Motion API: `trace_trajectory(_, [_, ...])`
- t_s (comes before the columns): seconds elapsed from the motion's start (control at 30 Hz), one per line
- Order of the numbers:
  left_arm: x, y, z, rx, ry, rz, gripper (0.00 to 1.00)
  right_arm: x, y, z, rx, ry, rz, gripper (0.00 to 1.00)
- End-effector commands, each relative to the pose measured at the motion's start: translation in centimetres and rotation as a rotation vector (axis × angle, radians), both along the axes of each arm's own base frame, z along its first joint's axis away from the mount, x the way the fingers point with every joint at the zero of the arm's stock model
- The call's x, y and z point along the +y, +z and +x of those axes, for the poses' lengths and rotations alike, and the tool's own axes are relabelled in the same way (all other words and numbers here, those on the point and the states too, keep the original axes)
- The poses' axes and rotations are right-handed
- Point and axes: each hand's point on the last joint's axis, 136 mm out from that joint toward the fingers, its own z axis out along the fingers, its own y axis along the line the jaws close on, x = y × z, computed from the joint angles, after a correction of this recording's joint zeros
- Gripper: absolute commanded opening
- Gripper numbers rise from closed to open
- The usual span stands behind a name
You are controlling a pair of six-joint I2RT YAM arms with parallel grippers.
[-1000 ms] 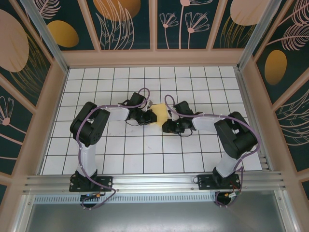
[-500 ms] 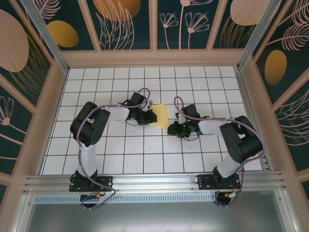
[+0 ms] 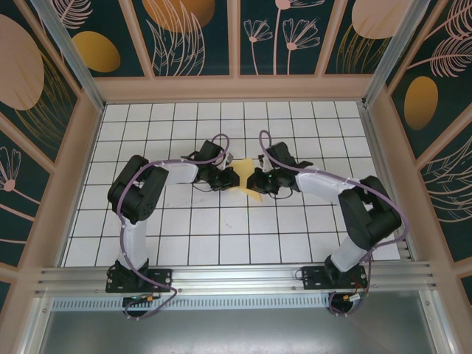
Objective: Fold a paper plane with a square sheet of paper (fold left side to right side)
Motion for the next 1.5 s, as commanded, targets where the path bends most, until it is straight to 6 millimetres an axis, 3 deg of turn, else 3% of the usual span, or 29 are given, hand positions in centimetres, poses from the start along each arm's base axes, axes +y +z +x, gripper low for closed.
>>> trace_trajectory(0.0, [1.6,-2.8,-0.3,0.027,0.018,0.103,0.16,0.1,-2.3,0.5,0.074,-0.067,-0.063,0.08])
trace_trajectory(0.27, [1.6,-2.8,-0.3,0.026,0.019,0.099,0.15,0.0,-4.3,0.7,0.119,-0.099,-0.122,0.07])
trace_trajectory(0.5, [1.6,-2.9,-0.3,0.027,0.019,0.1,0.15,-1.3,-6.2,-0.7,0.187,-0.105,-0.183,0.05])
trace_trajectory(0.8, [1.7,-3.0,-0.3,0.027,0.018,0.11,0.15,-3.8,-7.4,-3.6,0.252,-0.105,-0.258,0.05])
trace_trajectory(1.17, [1.7,-3.2,-0.2,0.028,0.016,0.113,0.15,-8.3,-7.8,-6.1,0.302,-0.179,-0.284,0.05])
trace_trajectory(1.3, [1.7,-3.1,-0.1,0.026,0.017,0.113,0.15,-8.8,-6.7,-5.3,0.27,-0.197,-0.244,0.05])
trace_trajectory(1.47, [1.5,-2.6,0.1,0.018,0.016,0.104,0.15,-6.4,-1.3,-2.5,0.098,-0.112,-0.137,0.06])
